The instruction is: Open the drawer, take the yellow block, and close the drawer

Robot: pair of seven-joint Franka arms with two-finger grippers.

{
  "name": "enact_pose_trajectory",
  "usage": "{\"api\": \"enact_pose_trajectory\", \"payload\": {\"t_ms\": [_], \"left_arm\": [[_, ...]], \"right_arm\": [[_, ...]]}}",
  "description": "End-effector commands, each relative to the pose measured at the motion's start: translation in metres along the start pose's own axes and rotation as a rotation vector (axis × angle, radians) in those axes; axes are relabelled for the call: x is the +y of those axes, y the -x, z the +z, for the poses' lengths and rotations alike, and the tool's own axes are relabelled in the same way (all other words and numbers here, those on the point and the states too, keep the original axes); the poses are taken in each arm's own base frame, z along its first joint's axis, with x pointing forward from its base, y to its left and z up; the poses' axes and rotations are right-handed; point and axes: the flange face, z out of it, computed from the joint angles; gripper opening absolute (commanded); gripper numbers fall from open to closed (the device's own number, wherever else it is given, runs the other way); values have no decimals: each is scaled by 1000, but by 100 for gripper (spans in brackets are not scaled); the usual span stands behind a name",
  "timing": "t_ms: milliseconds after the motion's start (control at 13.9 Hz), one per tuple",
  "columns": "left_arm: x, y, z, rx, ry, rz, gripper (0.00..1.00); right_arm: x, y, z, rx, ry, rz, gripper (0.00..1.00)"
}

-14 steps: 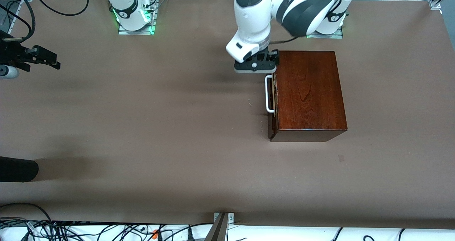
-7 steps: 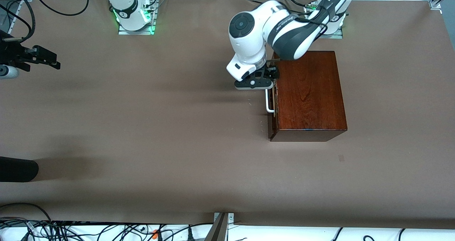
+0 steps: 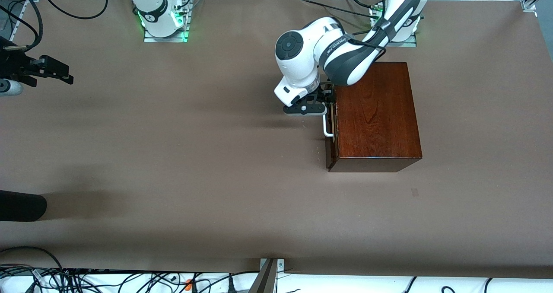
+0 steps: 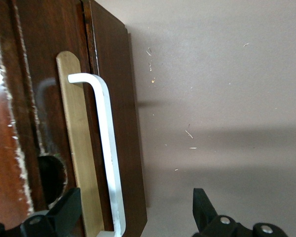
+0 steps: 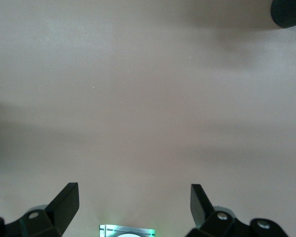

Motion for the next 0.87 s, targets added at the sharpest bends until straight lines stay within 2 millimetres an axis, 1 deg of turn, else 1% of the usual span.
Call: {"api": "enact_pose_trajectory", "payload": {"t_ms": [0,144,433,577,649,793], "left_arm": [[4,-2,15,19,-23,-11,100],[6,-3,22,7,-25,-10,100],[11,-3,25,3,-20,-7,100],[17,-3,24,19,5,-26,100],[20,-2,30,11,5,-26,100],[24,-1,30,17,16,-21,100]], "right_arm": [[1,1,-6,-5,11,5,100],[1,1,-6,-3,11,5,100],[1,1,-6,-5,11,5,100],[1,1,-6,-5,11,5,100],[1,1,-6,-5,11,5,100],[1,1,-6,-5,11,5,100]]}}
